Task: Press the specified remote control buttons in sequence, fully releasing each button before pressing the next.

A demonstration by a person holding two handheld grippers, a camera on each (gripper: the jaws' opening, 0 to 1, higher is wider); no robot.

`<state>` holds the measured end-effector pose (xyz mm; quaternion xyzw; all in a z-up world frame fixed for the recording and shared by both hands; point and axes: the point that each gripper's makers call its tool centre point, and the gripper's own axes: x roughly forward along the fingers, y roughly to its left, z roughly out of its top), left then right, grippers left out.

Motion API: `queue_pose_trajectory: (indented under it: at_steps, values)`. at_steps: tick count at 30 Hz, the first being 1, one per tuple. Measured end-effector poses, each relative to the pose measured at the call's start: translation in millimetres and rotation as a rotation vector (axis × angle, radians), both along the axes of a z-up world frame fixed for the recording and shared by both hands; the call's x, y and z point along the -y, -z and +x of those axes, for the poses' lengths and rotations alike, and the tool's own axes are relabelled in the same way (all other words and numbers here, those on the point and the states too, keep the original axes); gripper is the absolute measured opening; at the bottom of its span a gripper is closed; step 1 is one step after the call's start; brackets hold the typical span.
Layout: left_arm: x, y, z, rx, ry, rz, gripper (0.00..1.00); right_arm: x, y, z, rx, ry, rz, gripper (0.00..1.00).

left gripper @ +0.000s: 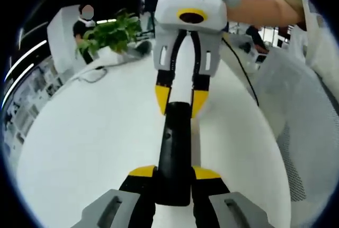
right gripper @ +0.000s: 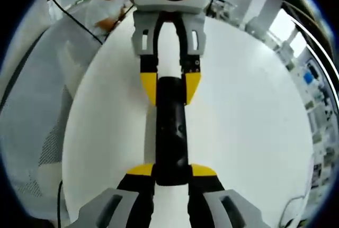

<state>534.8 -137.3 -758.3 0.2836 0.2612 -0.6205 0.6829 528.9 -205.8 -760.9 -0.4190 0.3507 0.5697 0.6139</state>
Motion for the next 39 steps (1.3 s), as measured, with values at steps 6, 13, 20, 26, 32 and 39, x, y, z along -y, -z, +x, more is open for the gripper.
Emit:
queue_pose_trajectory:
  at_steps: [6,13,20,26,32,39]
  values:
    - [-0.8,3.2,20.6,0.004,0.005,0.005,0.24,1.5,1.1,16.7,0.007,0.003,0.003,0.21]
    - [0.3,5.0,40.6,0.014,0.011,0.013,0.24,2.9,3.7,34.8,0.016,0.014,0.014,0.21]
    - [1.6,5.6,59.3,0.025,0.009,0.017,0.24,3.8,4.7,54.0,0.027,0.015,0.016,0.21]
    - [1.7,6.6,72.9,0.033,0.006,0.022,0.24,3.7,4.8,67.9,0.037,0.014,0.021,0.21]
    - [3.8,8.1,82.9,0.042,0.003,0.033,0.24,3.2,8.0,81.2,0.046,0.017,0.027,0.21]
    - [2.4,12.1,96.0,0.045,-0.002,0.048,0.24,2.5,12.9,92.4,0.055,0.014,0.029,0.21]
